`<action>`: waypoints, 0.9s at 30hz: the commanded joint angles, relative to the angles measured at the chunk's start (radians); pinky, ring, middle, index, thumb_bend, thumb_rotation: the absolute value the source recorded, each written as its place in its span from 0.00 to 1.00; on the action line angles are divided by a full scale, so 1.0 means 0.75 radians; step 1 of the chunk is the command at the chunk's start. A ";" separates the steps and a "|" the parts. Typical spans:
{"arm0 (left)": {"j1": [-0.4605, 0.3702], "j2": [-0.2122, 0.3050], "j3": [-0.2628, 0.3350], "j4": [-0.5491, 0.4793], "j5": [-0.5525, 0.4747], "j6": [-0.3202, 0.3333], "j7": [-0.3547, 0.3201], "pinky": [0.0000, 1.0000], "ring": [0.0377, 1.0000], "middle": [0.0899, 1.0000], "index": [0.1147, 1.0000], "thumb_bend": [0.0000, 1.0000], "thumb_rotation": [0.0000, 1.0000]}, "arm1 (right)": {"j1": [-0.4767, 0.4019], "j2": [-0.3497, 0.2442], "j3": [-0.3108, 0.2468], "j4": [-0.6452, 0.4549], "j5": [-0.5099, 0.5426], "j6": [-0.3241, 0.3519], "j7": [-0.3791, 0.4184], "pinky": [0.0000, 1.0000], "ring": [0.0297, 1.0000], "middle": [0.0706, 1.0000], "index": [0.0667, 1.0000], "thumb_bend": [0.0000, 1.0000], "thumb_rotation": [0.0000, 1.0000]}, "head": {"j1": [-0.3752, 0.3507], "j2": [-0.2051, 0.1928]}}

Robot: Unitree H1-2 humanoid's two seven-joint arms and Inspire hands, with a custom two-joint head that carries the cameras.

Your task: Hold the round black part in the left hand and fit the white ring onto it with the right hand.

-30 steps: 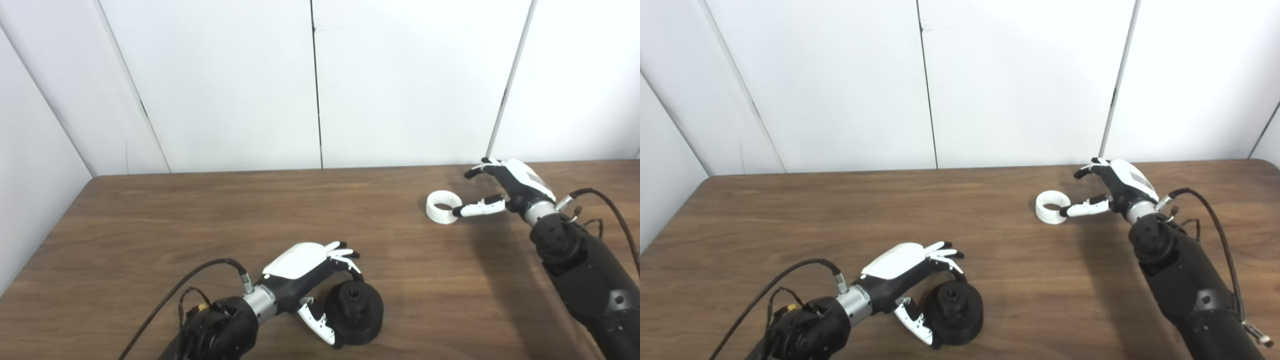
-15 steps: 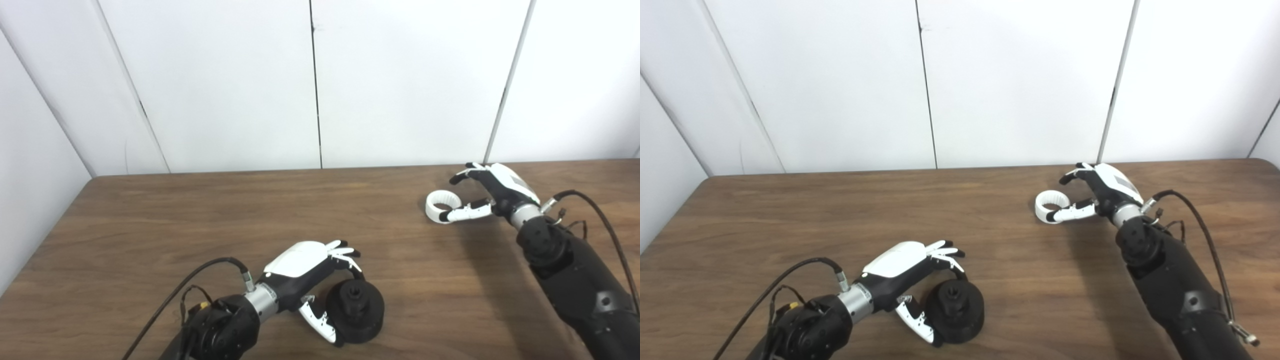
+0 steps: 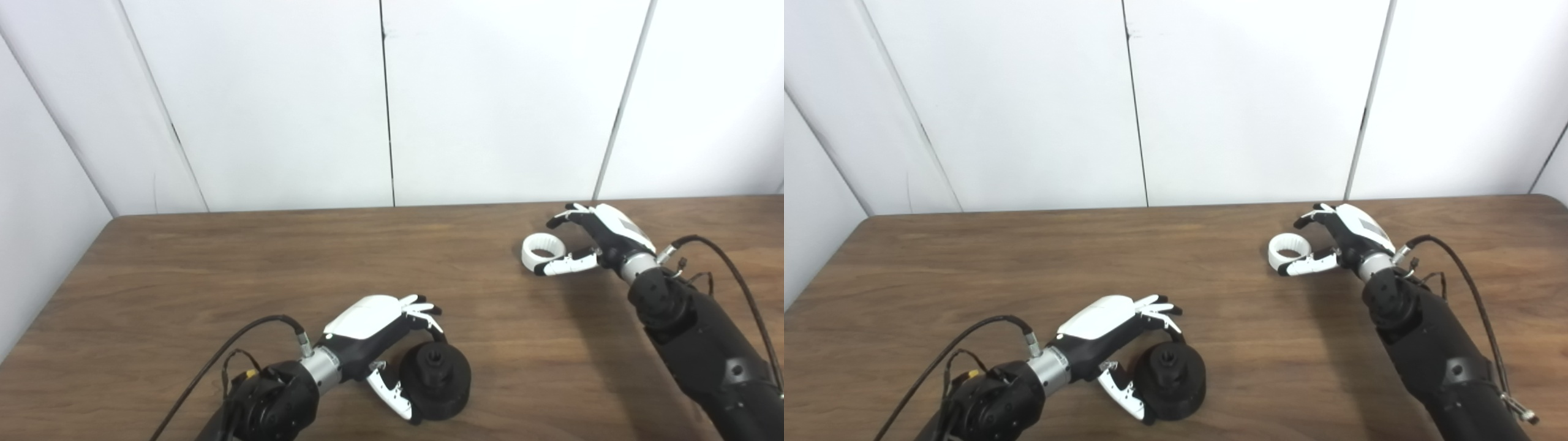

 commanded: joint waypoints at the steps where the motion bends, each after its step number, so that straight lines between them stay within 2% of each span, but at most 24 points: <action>1: -0.025 0.010 0.002 -0.037 0.016 0.006 -0.005 0.82 0.99 0.92 0.61 0.90 0.14 | -0.064 -0.009 -0.007 -0.006 -0.002 -0.042 -0.027 1.00 1.00 0.95 0.74 0.88 0.35 | 0.002 0.001; 14: -0.006 0.013 0.005 -0.077 0.024 0.032 -0.028 0.83 0.99 0.92 0.61 0.90 0.14 | -0.053 -0.011 -0.007 0.001 0.004 -0.046 -0.022 1.00 1.00 0.96 0.75 0.87 0.35 | 0.018 0.009; 23: 0.001 0.017 0.011 -0.089 0.025 0.043 -0.031 0.82 0.99 0.93 0.61 0.89 0.14 | -0.057 -0.003 -0.003 0.059 0.002 -0.088 -0.057 1.00 1.00 0.95 0.74 0.87 0.34 | 0.026 0.009; 27: 0.002 0.018 0.013 -0.089 0.025 0.040 -0.025 0.82 0.99 0.92 0.61 0.90 0.14 | -0.057 0.008 -0.011 0.074 0.009 -0.097 -0.081 0.99 1.00 0.94 0.73 0.85 0.30 | 0.026 0.009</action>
